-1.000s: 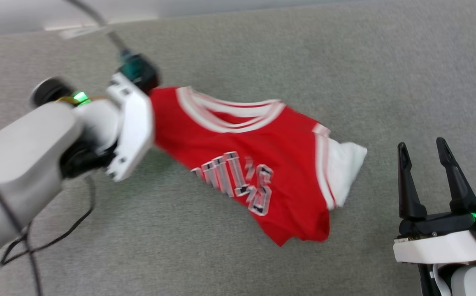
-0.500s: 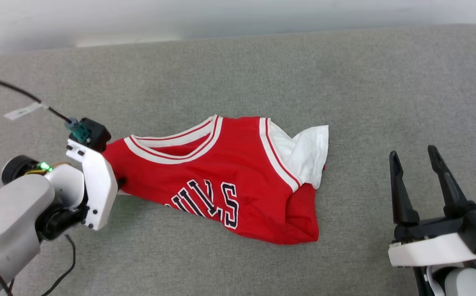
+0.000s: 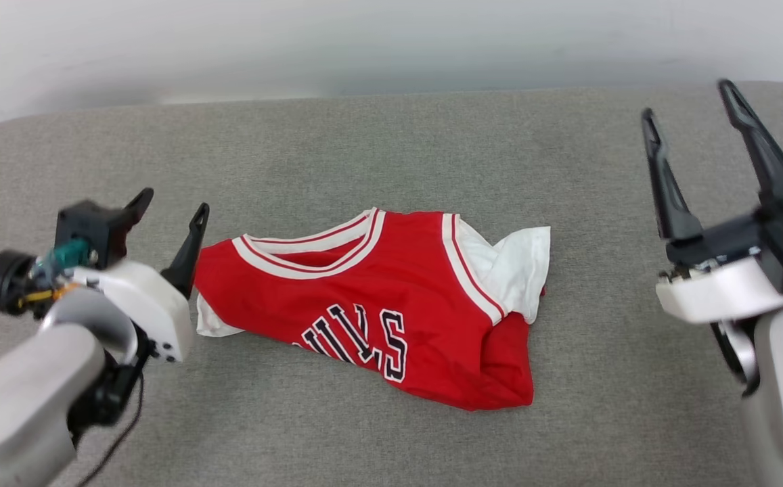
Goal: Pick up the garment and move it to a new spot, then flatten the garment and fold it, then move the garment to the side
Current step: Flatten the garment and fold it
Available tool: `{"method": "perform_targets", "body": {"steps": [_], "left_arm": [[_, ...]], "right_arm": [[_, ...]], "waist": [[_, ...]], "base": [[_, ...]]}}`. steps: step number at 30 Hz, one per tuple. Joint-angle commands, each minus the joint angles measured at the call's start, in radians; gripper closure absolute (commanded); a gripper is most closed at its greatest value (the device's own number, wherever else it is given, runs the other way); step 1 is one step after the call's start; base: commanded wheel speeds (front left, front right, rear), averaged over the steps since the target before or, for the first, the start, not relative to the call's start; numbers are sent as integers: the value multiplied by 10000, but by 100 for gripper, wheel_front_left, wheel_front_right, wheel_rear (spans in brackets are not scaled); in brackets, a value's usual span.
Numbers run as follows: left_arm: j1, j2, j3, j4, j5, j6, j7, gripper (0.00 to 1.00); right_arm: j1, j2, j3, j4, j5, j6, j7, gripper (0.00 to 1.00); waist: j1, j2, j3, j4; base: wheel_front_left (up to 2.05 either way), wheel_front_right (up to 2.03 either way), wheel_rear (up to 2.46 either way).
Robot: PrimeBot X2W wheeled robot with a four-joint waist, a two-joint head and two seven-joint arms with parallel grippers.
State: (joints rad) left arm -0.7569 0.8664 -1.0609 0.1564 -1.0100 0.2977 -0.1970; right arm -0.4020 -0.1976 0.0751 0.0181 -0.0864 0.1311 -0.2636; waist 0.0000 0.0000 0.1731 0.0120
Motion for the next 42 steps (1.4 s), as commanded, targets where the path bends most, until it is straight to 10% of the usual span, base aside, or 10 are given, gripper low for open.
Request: {"method": "perform_targets", "body": {"steps": [1,9,15,27,41,42], "left_arm": [[379,-45,207,-260,123,478,-335,0],[2461,-871,2565,-1749,1748,2630,-694,0],[4209,-1913,4567,-2528,3349,3095,-691,0],[6274,-4886,7289,-3024,6147,1846,-683,0],[6063,-7052,8820,-2551,7895,-78,-684,0],[6081,-7116,8933,-2515,7990,-179,-684,0]], "right_arm": [[-508,-389,386,488,178,-7,-16,0],[-3141,-2139,2999,2273,1871,-7,1490,0],[-4563,-3288,5622,2850,4290,-7,4261,0],[-7244,-4936,10107,3257,9493,-7,9779,0],[-6594,-4517,12131,4654,10256,-4,9704,0],[-6571,-4493,12159,4617,10244,-4,9562,12]], "waist": [[0,0,-14,73],[0,0,116,361],[0,0,348,555],[0,0,1551,1358],[0,0,2557,1872],[0,0,2516,1842]], "base": [[0,0,0],[0,0,0],[0,0,0],[0,0,0],[0,0,0],[0,0,0]]}}
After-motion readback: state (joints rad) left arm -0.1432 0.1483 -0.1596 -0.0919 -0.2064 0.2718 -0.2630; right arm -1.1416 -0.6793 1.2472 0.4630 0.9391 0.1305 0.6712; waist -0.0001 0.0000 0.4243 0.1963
